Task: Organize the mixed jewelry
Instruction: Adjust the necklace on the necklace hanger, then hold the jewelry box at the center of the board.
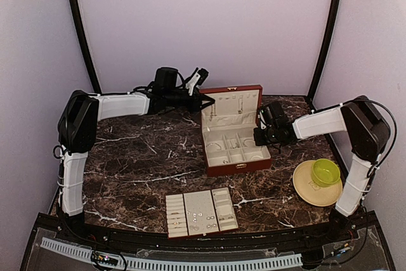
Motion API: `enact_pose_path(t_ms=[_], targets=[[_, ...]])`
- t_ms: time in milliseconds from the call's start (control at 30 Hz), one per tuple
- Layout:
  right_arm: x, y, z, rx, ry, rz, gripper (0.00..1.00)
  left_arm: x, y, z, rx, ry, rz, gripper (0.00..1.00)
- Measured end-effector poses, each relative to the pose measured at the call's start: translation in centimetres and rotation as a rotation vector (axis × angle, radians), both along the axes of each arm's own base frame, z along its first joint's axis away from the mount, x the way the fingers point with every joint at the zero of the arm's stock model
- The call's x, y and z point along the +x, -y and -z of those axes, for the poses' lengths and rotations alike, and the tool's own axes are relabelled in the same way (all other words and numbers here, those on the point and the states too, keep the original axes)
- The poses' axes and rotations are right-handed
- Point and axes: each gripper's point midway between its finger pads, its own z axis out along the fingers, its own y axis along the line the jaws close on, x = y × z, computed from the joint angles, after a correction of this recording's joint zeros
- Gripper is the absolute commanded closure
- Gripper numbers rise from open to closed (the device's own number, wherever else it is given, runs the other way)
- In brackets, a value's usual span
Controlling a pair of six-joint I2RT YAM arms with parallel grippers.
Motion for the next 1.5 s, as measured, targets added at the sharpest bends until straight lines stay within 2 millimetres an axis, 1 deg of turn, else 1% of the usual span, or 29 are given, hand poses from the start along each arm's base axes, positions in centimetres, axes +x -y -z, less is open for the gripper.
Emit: enact_pose_path(t_ms=[67,267,400,433,500,533,567,600,633,667,700,767,833,1000,1100,1233,1267,1333,1500], targets=[[0.0,0.0,0.0,0.001,0.000,0.006,0.99,-0.2,0.1,-0.1,-0.012,-0.016,0.012,0.75],[0.0,0.0,0.0,0.000,0.001,0.006,0.99,-0.1,-0.1,0.0,-0.030,-0.040,0.014,0.82],[0.0,0.0,0.0,-0.002,0.003,0.007,0.99,0.1,-0.1,0.1,-0.040,-0.051,0.012,0.82],[0.0,0.0,0.0,-0.003,0.003,0.008,0.97,0.1,-0.2,0.1,-0.042,-0.054,0.010,0.82],[0.0,0.0,0.0,-0.004,0.004,0.008,0.90,0.2,-0.3,0.1,-0.043,-0.057,0.008,0.72],[0.0,0.0,0.0,-0.004,0.004,0.008,0.84,0.2,-0.3,0.2,-0.043,-0.059,0.007,0.66],[0.0,0.0,0.0,-0.005,0.005,0.007,0.78,0.3,-0.4,0.2,-0.044,-0.059,0.006,0.64],[0.0,-0.1,0.0,-0.003,0.004,0.006,0.72,0.3,-0.4,0.2,-0.045,-0.060,0.006,0.58],[-0.1,-0.3,-0.1,0.002,0.001,-0.003,0.69,0.4,-0.4,0.3,-0.043,-0.062,0.002,0.54],[-0.2,-0.4,-0.2,0.008,0.001,-0.002,0.65,0.5,-0.4,0.4,-0.042,-0.062,-0.001,0.48],[-0.4,-0.7,-0.5,0.012,0.004,-0.013,0.62,0.6,-0.6,0.5,-0.042,-0.066,-0.006,0.45],[-0.6,-0.9,-1.1,0.023,0.009,-0.015,0.57,1.0,-1.0,0.7,-0.042,-0.073,-0.019,0.37],[-0.7,-1.1,-2.0,0.031,0.023,-0.019,0.53,1.2,-1.2,0.6,-0.043,-0.073,-0.027,0.33],[-0.8,-1.0,-4.3,0.052,0.061,-0.012,0.45,1.7,-1.6,0.4,-0.046,-0.070,-0.042,0.27],[-0.9,-0.9,-5.9,0.063,0.086,-0.011,0.44,1.6,-1.6,0.3,-0.050,-0.064,-0.042,0.24],[-1.4,-1.3,-8.5,0.086,0.137,-0.025,0.47,0.9,-2.4,0.4,-0.058,-0.066,-0.046,0.23],[-1.6,-1.6,-9.1,0.091,0.148,-0.034,0.48,0.6,-2.6,0.3,-0.061,-0.067,-0.046,0.25],[-2.0,-2.6,-9.9,0.102,0.165,-0.057,0.51,0.4,-2.9,-0.2,-0.072,-0.066,-0.049,0.28],[-2.9,-6.2,-11.4,0.143,0.193,-0.129,0.52,0.4,-3.8,-1.8,-0.095,-0.047,-0.056,0.39]])
